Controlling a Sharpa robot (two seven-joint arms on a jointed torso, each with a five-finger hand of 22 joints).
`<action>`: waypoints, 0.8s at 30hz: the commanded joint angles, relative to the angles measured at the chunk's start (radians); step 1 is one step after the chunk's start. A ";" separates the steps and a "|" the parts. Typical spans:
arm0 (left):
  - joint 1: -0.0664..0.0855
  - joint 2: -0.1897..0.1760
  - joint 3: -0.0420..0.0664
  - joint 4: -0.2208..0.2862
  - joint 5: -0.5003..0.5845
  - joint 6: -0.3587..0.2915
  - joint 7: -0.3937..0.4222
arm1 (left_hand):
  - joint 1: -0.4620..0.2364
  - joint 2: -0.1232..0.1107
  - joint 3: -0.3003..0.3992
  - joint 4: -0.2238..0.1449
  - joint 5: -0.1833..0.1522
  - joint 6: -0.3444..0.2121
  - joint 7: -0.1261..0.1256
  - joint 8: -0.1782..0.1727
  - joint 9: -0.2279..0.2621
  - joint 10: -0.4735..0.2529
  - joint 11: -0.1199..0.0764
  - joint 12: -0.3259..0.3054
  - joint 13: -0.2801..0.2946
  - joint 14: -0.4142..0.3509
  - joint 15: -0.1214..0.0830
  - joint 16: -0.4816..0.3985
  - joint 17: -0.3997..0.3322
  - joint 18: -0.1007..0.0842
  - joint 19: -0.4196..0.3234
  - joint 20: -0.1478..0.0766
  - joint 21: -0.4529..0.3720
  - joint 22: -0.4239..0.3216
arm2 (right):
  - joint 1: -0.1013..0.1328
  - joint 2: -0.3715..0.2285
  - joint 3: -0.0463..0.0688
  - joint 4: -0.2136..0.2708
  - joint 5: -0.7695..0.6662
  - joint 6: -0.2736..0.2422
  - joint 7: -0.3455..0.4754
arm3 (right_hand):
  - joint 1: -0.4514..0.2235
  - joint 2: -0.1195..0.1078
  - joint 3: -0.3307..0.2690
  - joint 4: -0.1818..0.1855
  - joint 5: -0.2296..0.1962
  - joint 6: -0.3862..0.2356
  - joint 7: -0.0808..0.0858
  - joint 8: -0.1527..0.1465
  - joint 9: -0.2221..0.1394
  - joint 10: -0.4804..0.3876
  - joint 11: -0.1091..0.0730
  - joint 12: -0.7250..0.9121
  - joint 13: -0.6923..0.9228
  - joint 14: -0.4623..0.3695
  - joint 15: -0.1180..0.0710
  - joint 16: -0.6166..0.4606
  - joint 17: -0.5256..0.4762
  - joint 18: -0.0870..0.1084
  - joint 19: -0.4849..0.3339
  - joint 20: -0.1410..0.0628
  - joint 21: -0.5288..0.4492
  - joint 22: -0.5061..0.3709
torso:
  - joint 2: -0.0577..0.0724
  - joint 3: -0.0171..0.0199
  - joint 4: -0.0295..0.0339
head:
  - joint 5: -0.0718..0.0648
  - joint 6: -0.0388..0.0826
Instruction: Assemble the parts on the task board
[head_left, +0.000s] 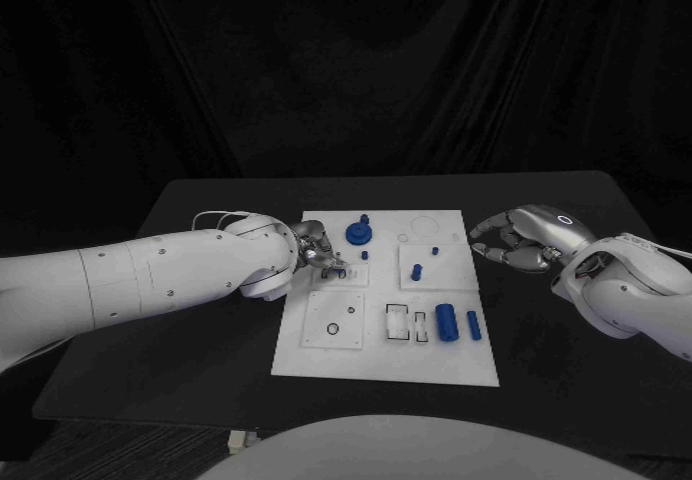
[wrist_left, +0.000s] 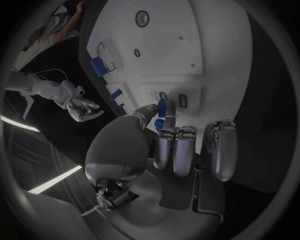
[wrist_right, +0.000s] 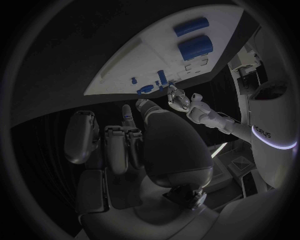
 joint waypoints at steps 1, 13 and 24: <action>-0.002 0.002 0.001 0.002 -0.028 0.005 0.004 | 0.007 0.001 0.005 0.003 -0.004 -0.001 -0.009 0.006 0.002 0.103 -0.007 0.003 0.263 0.106 -0.006 0.003 0.263 0.009 0.016 -0.007 0.003 0.212 | -0.003 0.000 0.001 0.001 -0.002 -0.013 -0.008 | 0.005 -0.001 0.003 0.000 0.004 -0.002 0.001 -0.001 -0.001 0.106 0.005 0.003 0.263 0.092 0.002 -0.002 0.222 0.012 -0.006 0.000 -0.006 0.159 | 0.000 0.0001 0.0000 | 0.001 0.000; -0.007 0.004 0.001 0.002 -0.030 0.009 0.008 | 0.006 0.001 0.005 0.004 -0.008 -0.001 -0.009 0.006 0.002 0.103 -0.007 0.003 0.263 0.106 -0.006 0.003 0.263 0.009 0.016 -0.007 0.003 0.212 | -0.003 0.001 0.001 0.000 -0.002 -0.012 -0.008 | 0.005 -0.001 0.003 0.000 0.004 -0.002 0.001 -0.001 -0.001 0.106 0.005 0.003 0.263 0.092 0.002 -0.002 0.222 0.012 -0.006 0.000 -0.006 0.159 | 0.000 0.0000 0.0000 | 0.002 0.000; -0.012 0.009 0.001 -0.001 -0.030 0.012 0.013 | 0.004 0.001 0.005 0.005 -0.010 -0.001 -0.008 0.006 0.001 0.103 -0.007 0.003 0.263 0.106 -0.006 0.003 0.263 0.009 0.015 -0.007 0.001 0.211 | -0.003 0.000 0.001 0.001 -0.002 -0.013 -0.008 | 0.005 -0.001 0.003 0.000 0.004 -0.002 0.001 -0.001 -0.001 0.106 0.005 0.003 0.263 0.092 0.002 -0.002 0.222 0.012 -0.006 0.000 -0.006 0.159 | 0.000 0.0000 -0.0002 | 0.000 0.000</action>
